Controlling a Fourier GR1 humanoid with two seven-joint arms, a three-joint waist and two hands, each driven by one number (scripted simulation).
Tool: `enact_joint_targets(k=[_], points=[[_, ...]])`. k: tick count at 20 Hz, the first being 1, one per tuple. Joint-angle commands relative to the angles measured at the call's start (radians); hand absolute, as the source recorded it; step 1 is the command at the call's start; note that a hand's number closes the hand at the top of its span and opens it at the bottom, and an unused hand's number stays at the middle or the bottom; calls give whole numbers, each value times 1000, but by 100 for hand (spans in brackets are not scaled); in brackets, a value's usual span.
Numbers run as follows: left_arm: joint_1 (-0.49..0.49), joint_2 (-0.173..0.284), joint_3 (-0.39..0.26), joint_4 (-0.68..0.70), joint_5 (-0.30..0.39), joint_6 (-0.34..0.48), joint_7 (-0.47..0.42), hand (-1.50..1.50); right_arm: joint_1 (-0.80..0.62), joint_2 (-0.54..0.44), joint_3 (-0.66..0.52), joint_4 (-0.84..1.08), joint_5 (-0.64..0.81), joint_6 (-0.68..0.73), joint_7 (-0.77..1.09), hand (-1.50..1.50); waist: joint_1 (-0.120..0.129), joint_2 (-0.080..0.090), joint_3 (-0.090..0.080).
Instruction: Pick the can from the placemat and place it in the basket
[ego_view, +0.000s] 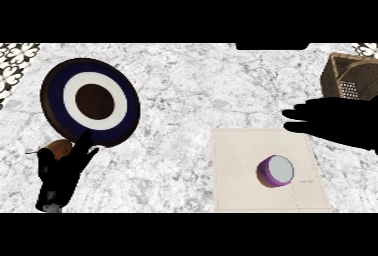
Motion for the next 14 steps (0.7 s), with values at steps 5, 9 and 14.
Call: enact_joint_targets(k=[5, 9, 14], points=[[38, -20, -21, 50, -32, 11, 57, 0, 76, 87, 103, -2, 284, -39, -72, -150, 4, 10, -9], [28, -9, 4, 55, -19, -19, 67, 0, 106, 134, 141, 50, 376, -78, -120, -150, 4, 9, -10], [10, -48, -29, 52, -49, 12, 104, 0, 183, 186, 233, 89, 529, -185, -198, -150, 0, 11, -9]])
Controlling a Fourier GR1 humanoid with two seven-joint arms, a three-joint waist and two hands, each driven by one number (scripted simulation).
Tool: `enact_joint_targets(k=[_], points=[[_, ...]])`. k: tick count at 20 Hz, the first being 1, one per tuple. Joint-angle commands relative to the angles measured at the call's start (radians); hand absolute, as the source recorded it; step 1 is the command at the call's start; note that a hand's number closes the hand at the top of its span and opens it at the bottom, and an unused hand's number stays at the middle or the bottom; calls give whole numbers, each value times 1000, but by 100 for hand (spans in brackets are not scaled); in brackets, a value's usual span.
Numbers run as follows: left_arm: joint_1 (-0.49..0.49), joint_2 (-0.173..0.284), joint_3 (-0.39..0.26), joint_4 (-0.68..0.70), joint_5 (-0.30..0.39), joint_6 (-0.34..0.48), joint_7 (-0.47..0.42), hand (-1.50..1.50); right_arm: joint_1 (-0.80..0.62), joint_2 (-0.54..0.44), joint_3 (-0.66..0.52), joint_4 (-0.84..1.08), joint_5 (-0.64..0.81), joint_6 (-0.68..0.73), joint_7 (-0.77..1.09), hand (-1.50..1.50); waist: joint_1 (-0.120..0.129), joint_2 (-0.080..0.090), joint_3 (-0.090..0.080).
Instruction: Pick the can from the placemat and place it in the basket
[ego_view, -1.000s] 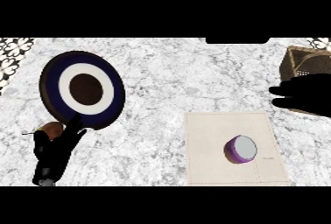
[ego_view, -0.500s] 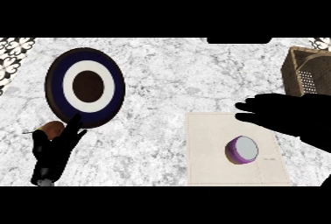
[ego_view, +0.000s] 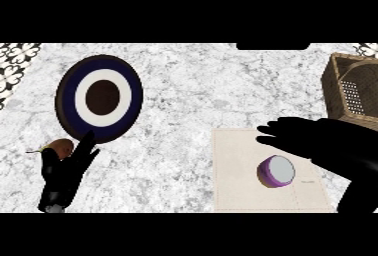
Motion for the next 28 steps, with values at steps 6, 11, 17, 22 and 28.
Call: enact_joint_targets(k=[6, 11, 17, 22, 28], points=[[93, -20, -15, 51, -25, -20, -1, 0, 89, 52, 60, 51, 187, -126, -133, -150, -3, 6, -11], [24, -22, 9, 93, -32, -21, 36, 0, 83, 73, 68, 155, 258, -176, -214, -150, -4, 9, -11], [59, -21, 20, 62, -33, -36, 32, 0, 60, 148, 99, 245, 328, -214, -234, -150, 5, 8, -11], [8, -24, 31, 66, -33, -38, 87, 0, 75, 157, 130, 229, 387, -192, -211, -150, -3, 8, -11], [32, -31, 45, 61, -43, -50, 51, 0, 105, 146, 153, 248, 467, -194, -206, -150, -5, 7, -11]])
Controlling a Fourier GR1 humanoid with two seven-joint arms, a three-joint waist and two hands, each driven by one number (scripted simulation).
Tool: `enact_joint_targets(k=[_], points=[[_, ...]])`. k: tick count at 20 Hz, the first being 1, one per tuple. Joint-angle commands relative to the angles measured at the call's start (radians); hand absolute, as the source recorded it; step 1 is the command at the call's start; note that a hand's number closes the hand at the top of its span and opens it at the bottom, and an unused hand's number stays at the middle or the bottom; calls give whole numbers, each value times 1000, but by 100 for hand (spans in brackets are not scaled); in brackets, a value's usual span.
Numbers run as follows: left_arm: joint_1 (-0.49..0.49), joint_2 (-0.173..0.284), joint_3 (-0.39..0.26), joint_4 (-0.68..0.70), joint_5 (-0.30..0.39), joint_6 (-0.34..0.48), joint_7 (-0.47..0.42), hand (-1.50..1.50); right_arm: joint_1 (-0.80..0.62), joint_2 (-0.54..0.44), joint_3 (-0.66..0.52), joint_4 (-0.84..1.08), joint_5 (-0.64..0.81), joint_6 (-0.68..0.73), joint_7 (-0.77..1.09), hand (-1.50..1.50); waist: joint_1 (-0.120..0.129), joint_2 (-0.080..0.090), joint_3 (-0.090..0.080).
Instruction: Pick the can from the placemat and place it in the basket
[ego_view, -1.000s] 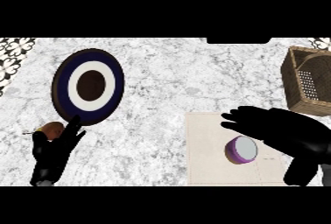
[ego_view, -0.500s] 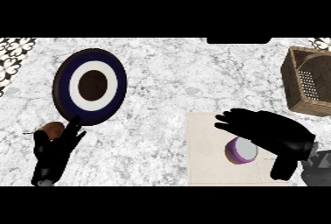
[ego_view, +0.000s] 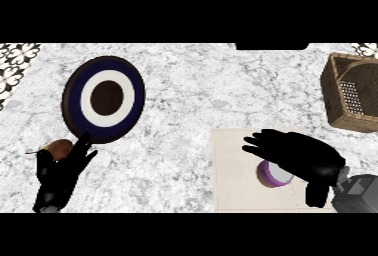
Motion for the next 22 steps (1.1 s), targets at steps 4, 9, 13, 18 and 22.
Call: enact_joint_targets(k=[4, 9, 13, 18, 22], points=[[11, -26, -19, 78, -26, -9, 48, 0, 6, 43, 8, 77, 67, -33, -29, -150, -3, 10, -12], [44, -30, 3, 77, -11, -20, 39, 0, -16, 107, 12, 85, 79, -11, -1, -150, 0, 10, -12], [68, -32, -1, 74, -26, -40, 1, 0, 55, 92, 30, 141, 138, -127, -74, -150, 0, 10, -12], [123, -46, -28, -23, -44, -18, 45, 0, 17, 77, 41, 198, 191, -200, -180, 150, 11, 10, -11], [72, -44, 8, 22, -44, -23, 29, 0, 27, 110, 69, 241, 267, -312, -209, 150, 3, 11, -11]])
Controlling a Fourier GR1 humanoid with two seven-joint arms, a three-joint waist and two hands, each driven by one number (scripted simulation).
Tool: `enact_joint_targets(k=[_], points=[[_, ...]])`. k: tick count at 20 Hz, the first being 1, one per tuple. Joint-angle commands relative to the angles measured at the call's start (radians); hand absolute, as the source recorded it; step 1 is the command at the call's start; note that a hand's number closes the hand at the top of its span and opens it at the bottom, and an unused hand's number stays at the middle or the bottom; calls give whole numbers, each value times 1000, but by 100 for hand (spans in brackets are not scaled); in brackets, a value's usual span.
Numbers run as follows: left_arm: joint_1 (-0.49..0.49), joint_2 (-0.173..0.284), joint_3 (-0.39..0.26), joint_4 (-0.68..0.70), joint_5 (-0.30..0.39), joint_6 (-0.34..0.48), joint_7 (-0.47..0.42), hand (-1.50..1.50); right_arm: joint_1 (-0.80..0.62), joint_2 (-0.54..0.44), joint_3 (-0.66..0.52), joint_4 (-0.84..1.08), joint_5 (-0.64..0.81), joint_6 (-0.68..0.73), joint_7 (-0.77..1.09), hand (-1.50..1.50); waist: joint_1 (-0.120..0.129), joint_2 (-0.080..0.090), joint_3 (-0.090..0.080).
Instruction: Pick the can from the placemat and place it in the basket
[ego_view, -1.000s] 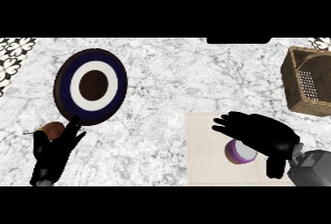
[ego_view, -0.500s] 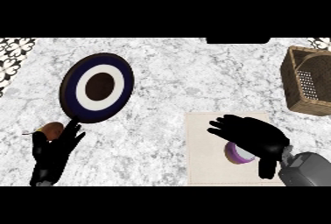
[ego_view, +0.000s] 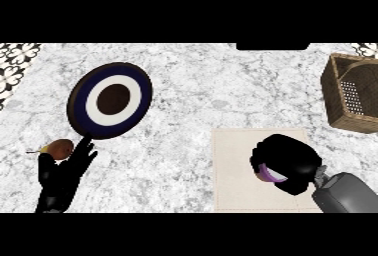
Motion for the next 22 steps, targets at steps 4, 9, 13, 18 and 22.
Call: enact_joint_targets(k=[4, 9, 13, 18, 22], points=[[11, -19, -8, 90, -9, -14, 60, 0, 17, 14, 29, -3, 81, -54, -38, 150, -5, 10, -11], [63, -9, 2, 43, -6, -6, 48, 0, 11, 186, -172, 12, 28, 83, 409, 150, -27, 4, -14], [77, 11, 32, 41, 5, -7, 48, 0, 29, 315, -254, -55, 62, 95, 723, 150, -49, -3, -16], [66, 20, 27, 19, 17, -27, 92, 0, -53, 489, -279, -230, 102, 108, 982, 150, -24, 0, -12], [72, 7, 29, 42, 9, -21, 46, 0, -77, 545, -421, -362, -154, -167, 1003, 150, -26, 3, -7]])
